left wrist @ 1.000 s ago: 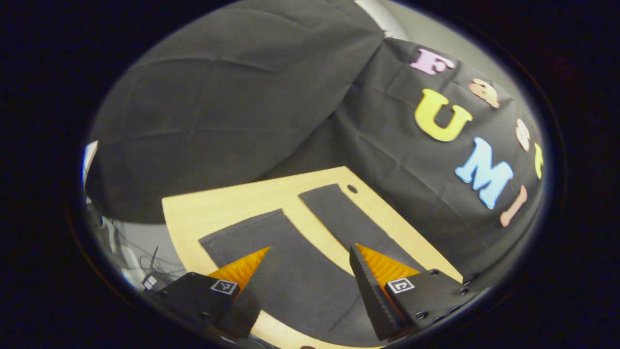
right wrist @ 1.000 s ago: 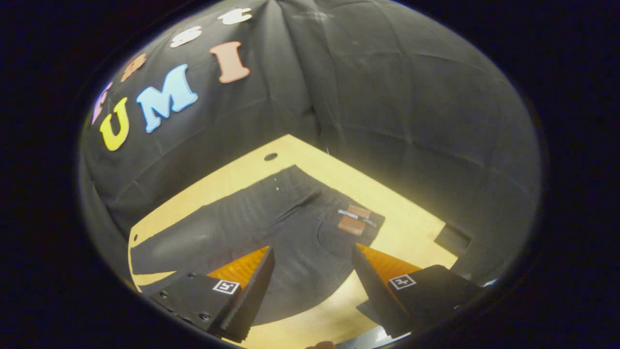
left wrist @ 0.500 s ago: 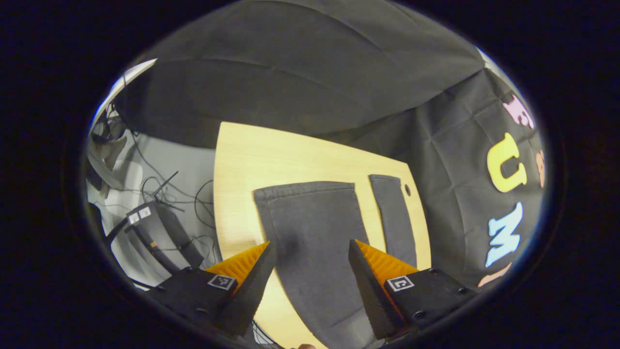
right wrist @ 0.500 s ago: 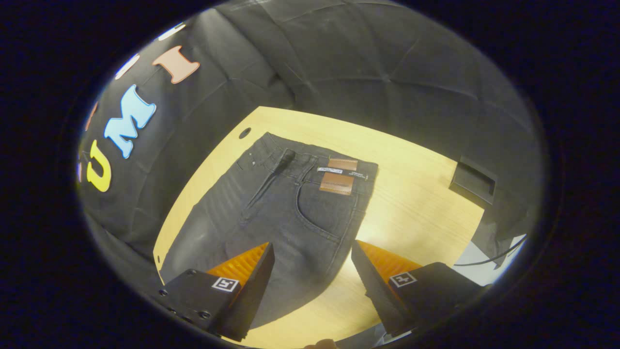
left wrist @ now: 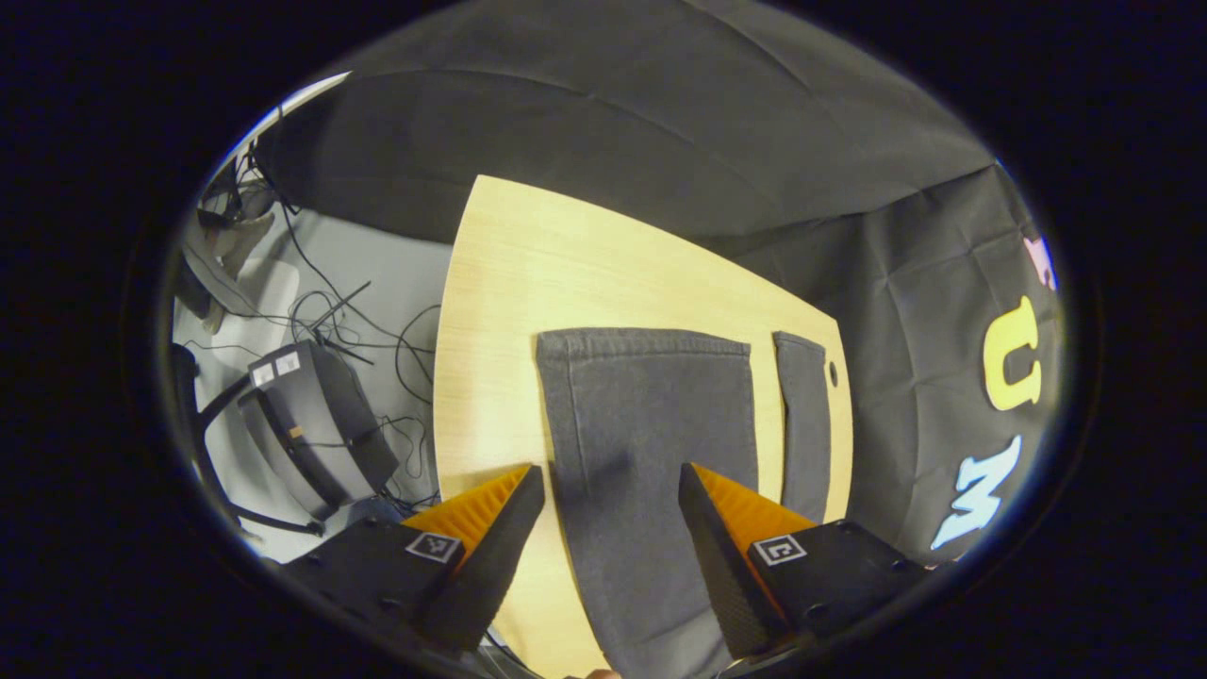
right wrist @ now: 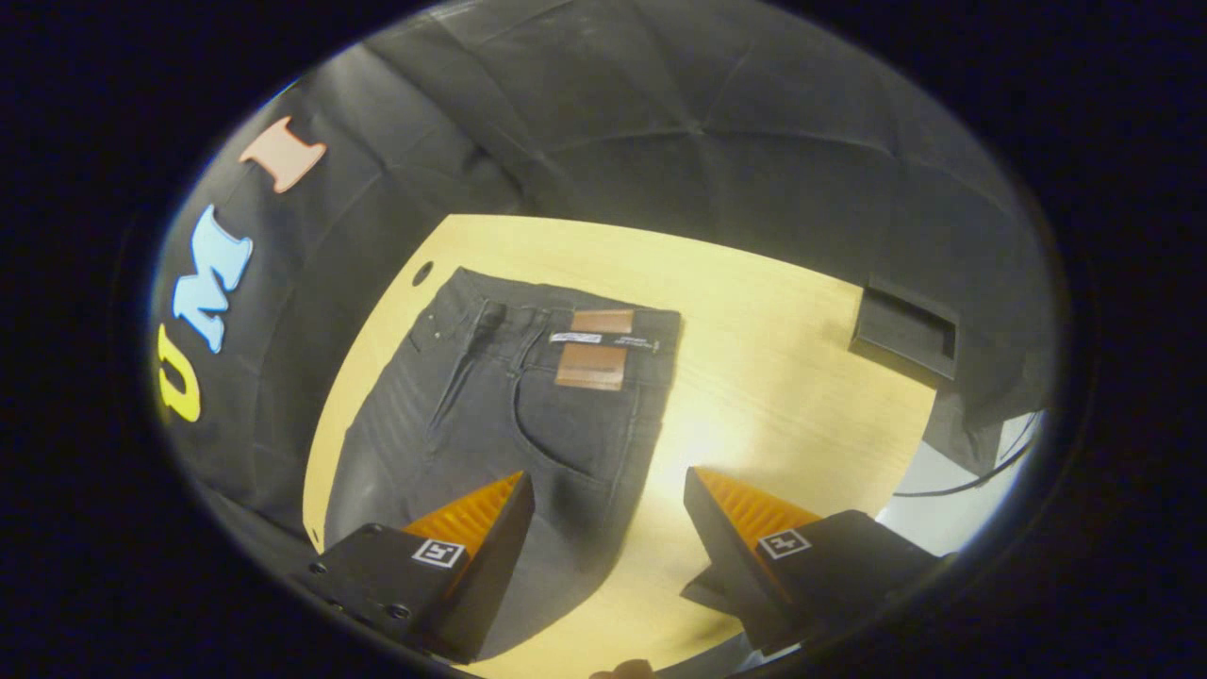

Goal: Grasp the waist and the cuffs of the jeans and fold them to make the two legs overlap; first hold the waist and fold one-third of the jeans toward the cuffs, then hold the cuffs and fold the remaining one-third in the same direction to finish folding.

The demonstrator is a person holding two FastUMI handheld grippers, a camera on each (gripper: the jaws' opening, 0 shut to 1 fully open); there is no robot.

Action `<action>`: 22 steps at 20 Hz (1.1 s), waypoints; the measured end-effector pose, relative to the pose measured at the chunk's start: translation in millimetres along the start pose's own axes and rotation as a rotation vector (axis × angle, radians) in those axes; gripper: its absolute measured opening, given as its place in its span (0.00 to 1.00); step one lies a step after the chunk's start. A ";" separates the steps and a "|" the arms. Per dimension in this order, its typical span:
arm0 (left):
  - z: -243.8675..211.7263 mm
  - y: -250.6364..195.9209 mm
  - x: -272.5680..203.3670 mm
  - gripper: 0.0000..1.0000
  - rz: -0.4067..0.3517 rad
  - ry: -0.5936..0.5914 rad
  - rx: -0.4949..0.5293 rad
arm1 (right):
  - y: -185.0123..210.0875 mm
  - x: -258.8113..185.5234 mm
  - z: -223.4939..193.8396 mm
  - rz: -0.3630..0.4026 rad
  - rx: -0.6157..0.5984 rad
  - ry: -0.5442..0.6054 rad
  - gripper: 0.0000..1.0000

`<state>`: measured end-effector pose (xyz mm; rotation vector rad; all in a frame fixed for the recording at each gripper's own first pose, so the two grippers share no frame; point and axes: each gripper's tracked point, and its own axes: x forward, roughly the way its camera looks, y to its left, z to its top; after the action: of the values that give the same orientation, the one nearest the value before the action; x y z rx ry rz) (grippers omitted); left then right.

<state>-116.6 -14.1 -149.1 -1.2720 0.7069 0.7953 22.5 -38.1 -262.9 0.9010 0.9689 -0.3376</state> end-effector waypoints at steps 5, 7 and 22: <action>-4.3 -9.2 13.9 0.96 -0.013 0.010 0.035 | 12.0 6.0 2.3 0.049 0.036 0.020 0.97; -7.8 -18.9 16.1 0.96 -0.025 0.017 0.042 | 29.9 10.8 -5.3 0.097 0.034 0.043 0.97; -16.8 -14.7 34.1 0.17 -0.020 0.102 0.090 | 27.7 30.2 -10.4 0.060 -0.005 0.102 0.12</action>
<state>-85.9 -28.1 -172.0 -1.2421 0.8023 0.6790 50.4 -9.2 -276.3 0.9475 1.0333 -0.2401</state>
